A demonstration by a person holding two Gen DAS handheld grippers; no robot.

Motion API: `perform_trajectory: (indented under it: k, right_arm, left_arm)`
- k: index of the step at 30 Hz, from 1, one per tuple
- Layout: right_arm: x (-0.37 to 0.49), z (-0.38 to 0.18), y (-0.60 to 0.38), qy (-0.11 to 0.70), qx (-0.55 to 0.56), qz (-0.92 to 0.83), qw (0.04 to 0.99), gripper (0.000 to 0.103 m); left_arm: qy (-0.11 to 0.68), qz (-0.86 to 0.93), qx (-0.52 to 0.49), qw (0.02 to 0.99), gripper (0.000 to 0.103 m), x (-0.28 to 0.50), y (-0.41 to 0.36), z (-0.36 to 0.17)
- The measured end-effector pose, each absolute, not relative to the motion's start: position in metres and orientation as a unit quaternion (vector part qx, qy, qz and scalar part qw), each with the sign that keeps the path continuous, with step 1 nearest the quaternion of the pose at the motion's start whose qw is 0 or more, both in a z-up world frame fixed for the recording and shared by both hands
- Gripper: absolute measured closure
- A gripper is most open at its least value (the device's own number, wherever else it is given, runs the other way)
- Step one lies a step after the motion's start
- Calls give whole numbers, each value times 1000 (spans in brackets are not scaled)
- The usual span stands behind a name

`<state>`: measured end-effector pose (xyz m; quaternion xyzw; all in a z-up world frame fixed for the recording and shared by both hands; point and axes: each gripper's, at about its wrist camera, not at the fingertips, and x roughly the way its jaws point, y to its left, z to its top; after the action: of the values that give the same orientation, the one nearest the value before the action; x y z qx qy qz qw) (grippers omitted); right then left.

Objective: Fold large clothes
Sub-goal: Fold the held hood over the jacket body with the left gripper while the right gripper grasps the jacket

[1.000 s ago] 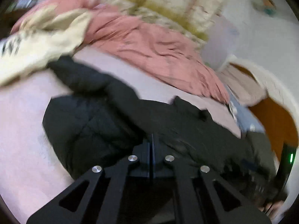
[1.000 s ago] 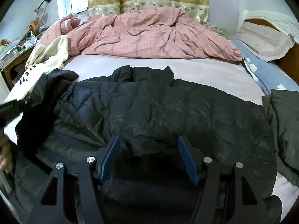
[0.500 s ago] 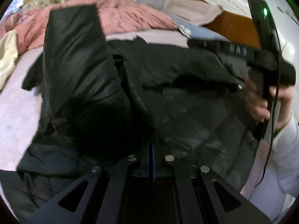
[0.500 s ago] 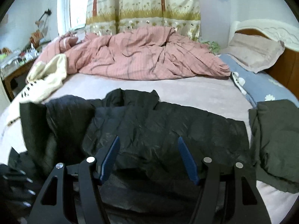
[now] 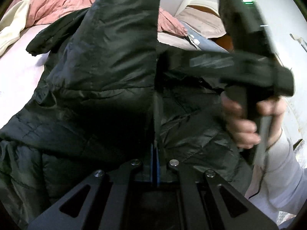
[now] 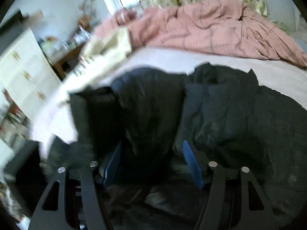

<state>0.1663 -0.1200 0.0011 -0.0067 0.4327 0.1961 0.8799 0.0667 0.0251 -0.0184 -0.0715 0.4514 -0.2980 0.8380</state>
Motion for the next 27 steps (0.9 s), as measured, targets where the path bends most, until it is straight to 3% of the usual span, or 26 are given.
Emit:
perform_trajectory:
  k: [1, 3, 14, 18, 22, 25, 27]
  right_arm:
    - [166, 0, -120, 426, -11, 170, 889, 70]
    - [161, 5, -127, 396, -4, 145, 907, 79]
    - [153, 44, -212, 349, 27, -24, 937, 79]
    - [162, 44, -251, 378, 87, -8, 922, 79]
    - [157, 51, -268, 331, 11, -149, 932, 79]
    - [155, 61, -290, 316, 8, -155, 936, 78]
    - [152, 66, -314, 317, 50, -140, 937, 69]
  left_arm:
    - [451, -295, -71, 839, 102, 68, 26, -18]
    - [454, -291, -75, 839, 102, 69, 29, -18]
    - [461, -275, -77, 840, 97, 73, 34, -16]
    - [456, -274, -55, 845, 97, 73, 21, -15]
    - [462, -267, -53, 844, 98, 76, 17, -18]
    - [448, -268, -30, 852, 98, 73, 12, -17]
    - [437, -274, -12, 856, 91, 68, 8, -11]
